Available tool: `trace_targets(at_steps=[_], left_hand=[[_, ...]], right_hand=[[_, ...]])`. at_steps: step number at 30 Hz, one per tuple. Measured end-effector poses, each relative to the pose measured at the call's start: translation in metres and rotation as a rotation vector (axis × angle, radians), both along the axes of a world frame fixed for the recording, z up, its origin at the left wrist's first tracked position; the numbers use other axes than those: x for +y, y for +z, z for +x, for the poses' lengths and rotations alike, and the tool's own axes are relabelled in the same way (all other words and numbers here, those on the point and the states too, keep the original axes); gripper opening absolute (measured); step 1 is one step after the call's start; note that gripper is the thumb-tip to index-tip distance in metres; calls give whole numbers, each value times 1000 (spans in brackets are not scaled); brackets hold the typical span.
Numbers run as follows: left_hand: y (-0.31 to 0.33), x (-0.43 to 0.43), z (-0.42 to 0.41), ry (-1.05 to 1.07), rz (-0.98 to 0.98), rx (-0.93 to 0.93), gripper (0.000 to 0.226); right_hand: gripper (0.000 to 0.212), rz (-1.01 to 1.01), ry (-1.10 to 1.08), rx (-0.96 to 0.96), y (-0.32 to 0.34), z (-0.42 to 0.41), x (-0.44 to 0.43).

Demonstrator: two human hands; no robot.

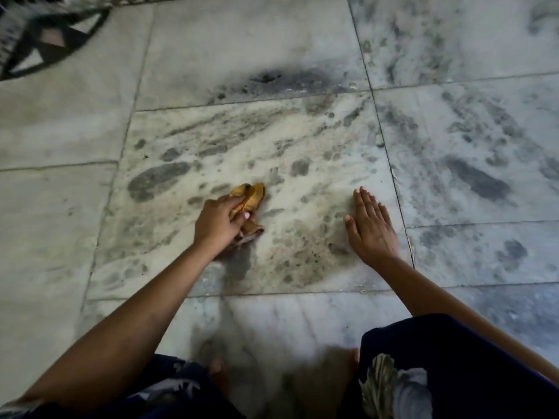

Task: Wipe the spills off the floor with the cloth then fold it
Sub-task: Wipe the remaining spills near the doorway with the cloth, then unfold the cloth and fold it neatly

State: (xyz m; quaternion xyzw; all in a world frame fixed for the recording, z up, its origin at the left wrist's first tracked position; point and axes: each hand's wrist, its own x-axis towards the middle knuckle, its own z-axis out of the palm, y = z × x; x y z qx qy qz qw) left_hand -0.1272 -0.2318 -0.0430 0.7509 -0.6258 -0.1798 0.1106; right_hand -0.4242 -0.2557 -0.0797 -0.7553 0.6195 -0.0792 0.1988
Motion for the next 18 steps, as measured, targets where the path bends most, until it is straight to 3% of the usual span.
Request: trace_targets(at_steps=[5,8,13,18], left_hand=[[36,8,0,499,129,1010,25],[51,14,11,694,207,1461,39],[73,22,21,729,137,1741,48],[91,16,32,777,79,1743,52]], right_hand=[[70,-16,9,-111,20,28,-6],[70,-37,-45,-227,41,49,-13],[72,-42,-9,-329,72,74,-19],[69,-73,77,-392,98,87,-29]])
